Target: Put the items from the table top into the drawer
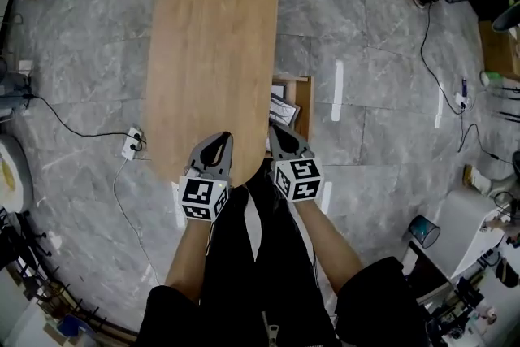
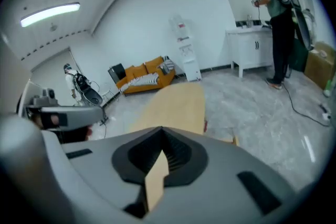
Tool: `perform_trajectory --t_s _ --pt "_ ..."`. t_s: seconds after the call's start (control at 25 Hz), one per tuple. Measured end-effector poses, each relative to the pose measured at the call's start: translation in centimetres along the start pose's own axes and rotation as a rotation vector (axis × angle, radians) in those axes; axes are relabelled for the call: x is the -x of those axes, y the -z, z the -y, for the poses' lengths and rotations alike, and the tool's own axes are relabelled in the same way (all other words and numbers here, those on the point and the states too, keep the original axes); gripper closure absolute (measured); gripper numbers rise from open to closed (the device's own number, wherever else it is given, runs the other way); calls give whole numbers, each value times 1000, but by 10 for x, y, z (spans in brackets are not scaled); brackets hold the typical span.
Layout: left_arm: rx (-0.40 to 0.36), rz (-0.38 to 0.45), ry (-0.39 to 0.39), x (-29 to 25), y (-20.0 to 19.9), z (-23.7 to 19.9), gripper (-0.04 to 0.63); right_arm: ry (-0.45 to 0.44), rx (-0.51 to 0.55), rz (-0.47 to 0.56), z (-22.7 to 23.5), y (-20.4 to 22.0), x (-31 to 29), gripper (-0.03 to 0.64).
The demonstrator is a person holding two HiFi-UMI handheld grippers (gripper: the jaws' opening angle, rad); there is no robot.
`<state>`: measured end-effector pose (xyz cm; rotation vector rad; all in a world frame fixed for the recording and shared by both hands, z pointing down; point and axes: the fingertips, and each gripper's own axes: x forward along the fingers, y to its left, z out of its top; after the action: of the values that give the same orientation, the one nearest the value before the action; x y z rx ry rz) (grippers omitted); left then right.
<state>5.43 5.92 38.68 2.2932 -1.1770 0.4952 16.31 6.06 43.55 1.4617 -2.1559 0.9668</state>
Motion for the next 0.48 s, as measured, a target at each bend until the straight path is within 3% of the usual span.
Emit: perform_trajectory --t_s 0.08,0.2,0.48 --pt "-3 22 -7 19 -14 1 572 -39 61 91 -39 -29 23 609" --pt "1 61 -11 55 -31 16 572 -94 121 126 -87 -50 62 609" --pt "-51 133 13 135 -44 48 574 -36 47 232 -137 -65 146 609"
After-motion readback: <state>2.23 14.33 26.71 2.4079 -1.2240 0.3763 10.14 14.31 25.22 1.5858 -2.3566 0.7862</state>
